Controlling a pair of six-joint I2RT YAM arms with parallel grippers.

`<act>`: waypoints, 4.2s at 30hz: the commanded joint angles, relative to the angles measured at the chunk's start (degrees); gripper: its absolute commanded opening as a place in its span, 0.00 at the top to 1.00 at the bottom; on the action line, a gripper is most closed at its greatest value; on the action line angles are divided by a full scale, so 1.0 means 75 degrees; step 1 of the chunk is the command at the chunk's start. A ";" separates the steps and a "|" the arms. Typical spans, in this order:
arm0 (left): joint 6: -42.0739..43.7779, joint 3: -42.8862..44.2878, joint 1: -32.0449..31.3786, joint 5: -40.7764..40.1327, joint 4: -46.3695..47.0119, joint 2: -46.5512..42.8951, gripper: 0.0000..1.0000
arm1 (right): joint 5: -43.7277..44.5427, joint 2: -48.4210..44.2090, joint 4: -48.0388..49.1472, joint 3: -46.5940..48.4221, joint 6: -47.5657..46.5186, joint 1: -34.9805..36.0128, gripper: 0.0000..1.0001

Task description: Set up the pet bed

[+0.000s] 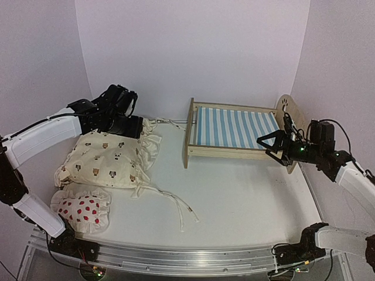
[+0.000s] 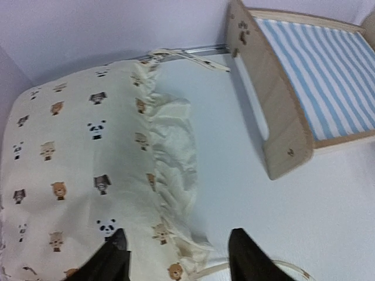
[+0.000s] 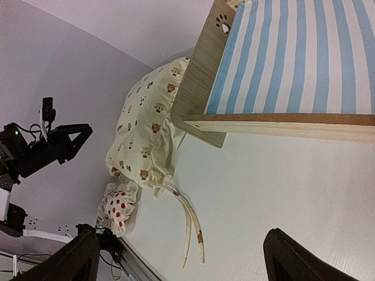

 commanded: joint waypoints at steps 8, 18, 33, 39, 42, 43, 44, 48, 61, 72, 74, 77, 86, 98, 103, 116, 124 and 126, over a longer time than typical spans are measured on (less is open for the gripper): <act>-0.0457 0.0209 0.1990 -0.0521 0.0040 0.1427 0.00 | -0.0224 -0.0092 0.0072 0.0127 -0.0022 0.0008 0.02; 0.0118 0.0537 0.2143 0.0823 0.0664 0.3100 0.01 | -0.0260 0.0107 0.0072 -0.0027 -0.0042 0.0016 0.02; 0.0817 0.0246 0.1846 -0.0626 0.1287 0.2996 1.00 | -0.0339 0.0318 0.0072 -0.0062 0.0094 0.0016 0.02; 0.1284 0.0457 0.0382 -0.1823 0.1035 0.1568 1.00 | -0.0491 0.0442 0.0067 0.0257 0.0203 0.0016 0.02; 0.1495 0.0550 -0.0412 -0.2336 0.0877 0.0996 1.00 | -0.0622 0.0493 0.0061 0.0460 0.0276 0.0016 0.02; 0.1623 0.0523 -0.0696 -0.2455 0.0888 0.0810 1.00 | -0.0647 0.0489 0.0053 0.0523 0.0289 0.0016 0.02; 0.1815 0.0476 -0.1105 -0.2558 0.0886 0.0667 1.00 | -0.0664 0.0478 0.0026 0.0582 0.0293 0.0016 0.02; 0.2187 0.0284 -0.2812 -0.3041 0.0634 0.0331 1.00 | -0.0611 0.0351 -0.0245 0.0864 0.0145 0.0016 0.02; 0.2273 -0.1105 -0.5145 -0.1579 0.0403 -0.0126 1.00 | -0.0873 0.1119 -0.0728 0.1550 0.0087 0.0016 0.02; 0.1897 -0.1793 -0.5569 0.0340 0.0376 -0.0234 1.00 | -0.1275 0.3428 -0.1538 0.3278 -0.0707 0.0966 0.02; 0.1827 -0.1898 -0.5576 0.0360 0.0350 -0.0161 1.00 | -0.1176 0.3857 -0.1775 0.3744 -0.1066 0.1134 0.02; 0.1745 -0.2045 -0.5569 0.0364 0.0428 -0.0129 1.00 | -0.1102 0.4628 -0.2111 0.4430 -0.1621 0.1290 0.02; 0.1613 -0.2427 -0.5571 0.0101 0.0815 -0.0094 1.00 | -0.0809 0.6696 -0.3338 0.6054 -0.2818 0.2234 0.02; 0.1416 -0.2630 -0.5570 -0.0249 0.1473 -0.0044 0.99 | -0.1225 0.7223 -0.3443 0.5851 -0.3189 0.2915 0.20; 0.1385 -0.2623 -0.5569 -0.0184 0.1592 -0.0084 0.98 | -0.1392 0.7183 -0.3429 0.5689 -0.3185 0.2981 0.63; 0.0082 -0.2232 -0.5569 -0.1727 0.1654 -0.0213 0.11 | -0.0926 0.6315 -0.3508 0.7302 -0.2990 0.3383 1.00; -0.2800 -0.0399 -0.5569 -0.2641 -0.1547 0.0437 0.01 | 0.1001 0.3804 -0.3670 0.5770 -0.3214 0.3423 1.00; -0.3561 -0.0083 -0.5570 -0.2795 -0.2324 0.0530 0.01 | 0.1499 0.3039 -0.3658 0.4937 -0.3184 0.3420 1.00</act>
